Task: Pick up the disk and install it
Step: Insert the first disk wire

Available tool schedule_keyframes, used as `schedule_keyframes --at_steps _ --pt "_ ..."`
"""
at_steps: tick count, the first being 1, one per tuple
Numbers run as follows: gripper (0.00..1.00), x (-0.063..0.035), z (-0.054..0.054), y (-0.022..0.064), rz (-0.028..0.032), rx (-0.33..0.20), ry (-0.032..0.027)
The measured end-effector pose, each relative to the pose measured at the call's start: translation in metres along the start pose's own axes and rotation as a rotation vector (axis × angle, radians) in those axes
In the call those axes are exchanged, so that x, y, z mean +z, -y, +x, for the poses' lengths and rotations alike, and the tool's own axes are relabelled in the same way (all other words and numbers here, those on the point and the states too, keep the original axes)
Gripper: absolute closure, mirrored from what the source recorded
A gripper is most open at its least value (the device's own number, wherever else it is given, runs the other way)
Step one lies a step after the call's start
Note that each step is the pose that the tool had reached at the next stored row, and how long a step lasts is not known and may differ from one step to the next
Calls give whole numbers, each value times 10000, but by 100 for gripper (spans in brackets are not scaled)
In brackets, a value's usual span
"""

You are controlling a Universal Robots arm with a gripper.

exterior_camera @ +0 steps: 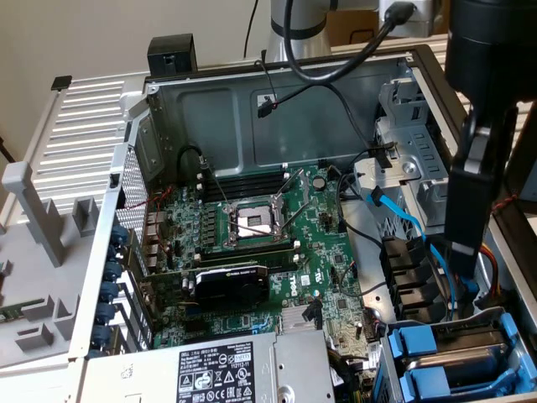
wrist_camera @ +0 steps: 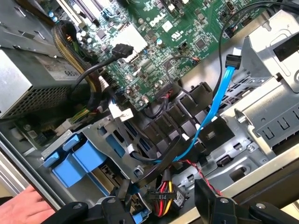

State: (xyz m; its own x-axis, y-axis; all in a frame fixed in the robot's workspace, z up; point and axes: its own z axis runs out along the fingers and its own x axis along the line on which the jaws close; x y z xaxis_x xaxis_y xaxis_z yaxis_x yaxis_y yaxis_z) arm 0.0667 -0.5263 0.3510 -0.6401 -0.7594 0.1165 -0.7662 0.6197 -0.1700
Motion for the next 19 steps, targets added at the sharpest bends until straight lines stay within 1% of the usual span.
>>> schedule_keyframes --at_steps 2,4,5,6,10,14,19 --pt "35 4 -2 -1 -26 -9 -26" --pt "37 6 -5 -4 -50 -15 -43" --pt "37 5 -7 -5 -53 -15 -45" --pt "44 6 -8 -4 -54 -16 -45" --pt "44 7 -32 23 -61 -17 -53" --pt "44 9 -35 34 -121 -13 -101" --pt "44 9 -34 36 -145 25 -125"
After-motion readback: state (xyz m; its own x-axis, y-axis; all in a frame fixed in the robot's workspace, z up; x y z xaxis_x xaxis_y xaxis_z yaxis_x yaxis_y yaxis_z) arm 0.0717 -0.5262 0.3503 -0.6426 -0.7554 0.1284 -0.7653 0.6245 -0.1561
